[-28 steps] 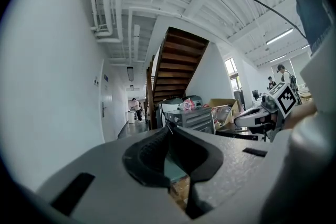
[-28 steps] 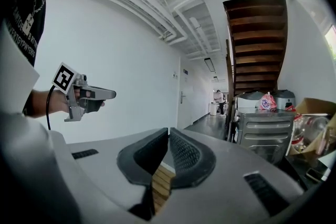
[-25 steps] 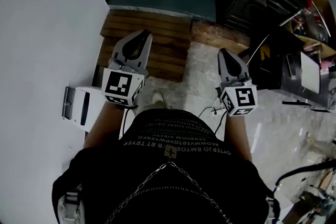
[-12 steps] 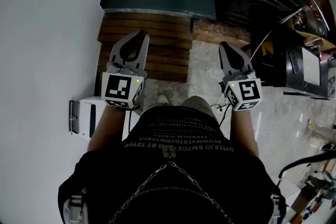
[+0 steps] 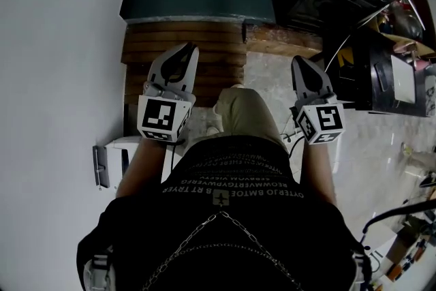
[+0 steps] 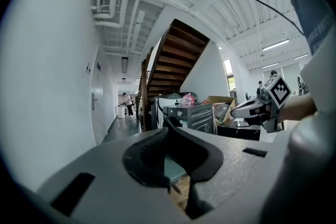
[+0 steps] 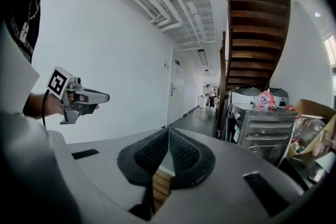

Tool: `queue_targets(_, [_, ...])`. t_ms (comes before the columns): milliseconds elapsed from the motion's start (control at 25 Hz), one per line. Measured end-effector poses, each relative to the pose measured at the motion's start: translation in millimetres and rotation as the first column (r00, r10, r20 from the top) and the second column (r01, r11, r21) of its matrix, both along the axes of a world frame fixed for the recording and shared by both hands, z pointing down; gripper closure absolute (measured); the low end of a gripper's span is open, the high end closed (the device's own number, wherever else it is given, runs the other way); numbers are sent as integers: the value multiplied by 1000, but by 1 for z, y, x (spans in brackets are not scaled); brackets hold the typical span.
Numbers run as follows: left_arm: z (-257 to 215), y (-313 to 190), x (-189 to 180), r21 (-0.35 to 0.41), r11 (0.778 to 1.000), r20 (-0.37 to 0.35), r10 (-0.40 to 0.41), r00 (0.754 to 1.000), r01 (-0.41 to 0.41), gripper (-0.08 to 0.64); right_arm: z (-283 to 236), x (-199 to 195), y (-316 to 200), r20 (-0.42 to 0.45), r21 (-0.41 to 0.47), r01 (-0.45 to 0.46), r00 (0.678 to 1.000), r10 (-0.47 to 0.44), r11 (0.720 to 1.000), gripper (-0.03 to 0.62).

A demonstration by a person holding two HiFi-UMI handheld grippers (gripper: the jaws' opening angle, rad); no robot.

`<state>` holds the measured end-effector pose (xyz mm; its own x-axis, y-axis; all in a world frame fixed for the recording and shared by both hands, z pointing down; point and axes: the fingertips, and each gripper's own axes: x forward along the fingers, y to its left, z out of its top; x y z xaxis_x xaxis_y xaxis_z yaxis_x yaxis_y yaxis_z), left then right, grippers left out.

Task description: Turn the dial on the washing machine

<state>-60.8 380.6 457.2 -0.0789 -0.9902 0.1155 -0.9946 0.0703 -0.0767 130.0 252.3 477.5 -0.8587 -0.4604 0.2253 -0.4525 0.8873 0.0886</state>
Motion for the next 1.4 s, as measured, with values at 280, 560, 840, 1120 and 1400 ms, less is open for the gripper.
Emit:
queue_targets(280, [12, -61, -54, -46, 999, -12, -14, 1000, 13, 528, 11, -56, -62, -14, -16, 22, 1000, -22, 1000, 591])
queue_targets(560, [6, -164, -74, -63, 997, -1, 51, 999, -51, 528, 19, -82, -152, -23, -51, -2, 1000, 1, 999, 591])
queue_targets(840, [-43, -291, -89, -76, 992, 8, 97, 995, -96, 528, -21, -96, -266, -4, -60, -24, 1000, 24, 998, 591])
queue_targets(1120, [-80, -349, -96, -98, 992, 1, 82, 997, -81, 528, -56, -106, -328, 19, -72, 0, 1000, 1, 997, 594])
queue_targets(1400, [-97, -376, -87, -124, 984, -1, 126, 992, -125, 528, -50, -82, -337, 54, -145, -58, 996, 67, 988, 594])
